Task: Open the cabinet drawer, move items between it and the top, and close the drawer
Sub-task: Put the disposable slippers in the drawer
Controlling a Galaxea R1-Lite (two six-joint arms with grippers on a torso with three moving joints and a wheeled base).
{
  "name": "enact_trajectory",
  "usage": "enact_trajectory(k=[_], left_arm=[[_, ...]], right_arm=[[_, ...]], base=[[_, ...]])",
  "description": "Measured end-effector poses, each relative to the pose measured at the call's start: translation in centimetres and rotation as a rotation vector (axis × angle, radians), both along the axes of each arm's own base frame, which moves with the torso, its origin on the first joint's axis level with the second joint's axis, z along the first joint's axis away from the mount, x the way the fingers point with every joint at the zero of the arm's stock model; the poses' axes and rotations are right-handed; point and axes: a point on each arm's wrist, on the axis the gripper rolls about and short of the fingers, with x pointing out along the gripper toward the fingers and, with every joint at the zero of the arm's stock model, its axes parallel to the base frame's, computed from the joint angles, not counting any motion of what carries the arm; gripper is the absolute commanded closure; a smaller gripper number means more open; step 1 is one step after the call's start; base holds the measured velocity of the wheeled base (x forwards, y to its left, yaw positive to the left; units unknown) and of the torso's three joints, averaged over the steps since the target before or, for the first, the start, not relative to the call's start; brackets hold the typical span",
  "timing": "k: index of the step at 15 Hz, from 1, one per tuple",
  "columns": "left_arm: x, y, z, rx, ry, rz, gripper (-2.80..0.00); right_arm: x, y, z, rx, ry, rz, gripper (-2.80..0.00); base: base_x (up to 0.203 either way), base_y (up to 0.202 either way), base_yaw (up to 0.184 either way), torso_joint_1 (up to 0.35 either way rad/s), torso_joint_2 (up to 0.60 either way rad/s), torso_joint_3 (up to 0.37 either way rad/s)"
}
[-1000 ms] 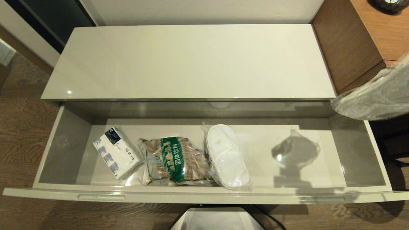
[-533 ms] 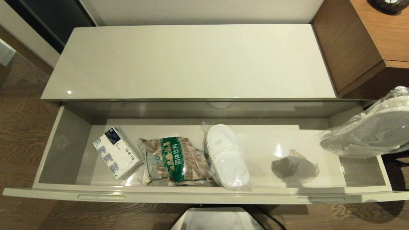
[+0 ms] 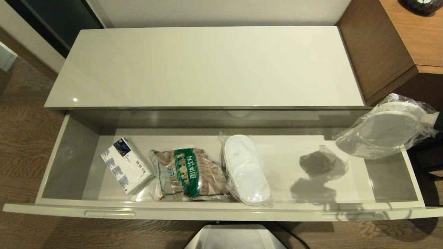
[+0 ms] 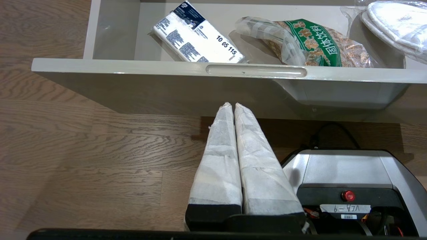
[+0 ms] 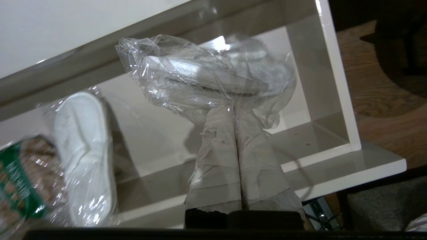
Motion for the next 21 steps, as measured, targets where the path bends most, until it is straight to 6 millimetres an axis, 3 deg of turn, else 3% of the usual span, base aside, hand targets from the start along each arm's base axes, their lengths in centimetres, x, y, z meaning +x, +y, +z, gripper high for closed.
enact_trajectory(k=[5,9,12,16,19,21], left_arm=[[0.0,0.0,0.0,0.000,0.000,0.000,0.00],[0.0,0.0,0.0,0.000,0.000,0.001,0.00],[0.0,0.0,0.0,0.000,0.000,0.000,0.00],[0.0,0.0,0.0,0.000,0.000,0.001,0.00],[0.0,0.0,0.0,0.000,0.000,0.001,0.00],[0.0,0.0,0.0,0.001,0.000,0.001,0.00]], right_arm=[[1.7,0.4,-2.9,-0.043,0.115,0.023,0.00],[3.1,1.6,-6.7,-0.051,0.274,0.099,0.00],[4.5,3.2,-9.7,-0.017,0.379,0.147,0.00],[4.7,5.6,-13.4,-0.061,0.453,0.235,0.00],[5.8,6.7,-15.2,-0.053,0.478,0.224,0.00],[7.8,7.2,-15.4,-0.028,0.444,0.130,0.00]], base=[[0.000,0.000,0.000,0.000,0.00,0.000],[0.000,0.000,0.000,0.000,0.00,0.000],[0.000,0.000,0.000,0.000,0.00,0.000],[0.000,0.000,0.000,0.000,0.00,0.000],[0.000,0.000,0.000,0.000,0.00,0.000],[0.000,0.000,0.000,0.000,0.00,0.000]])
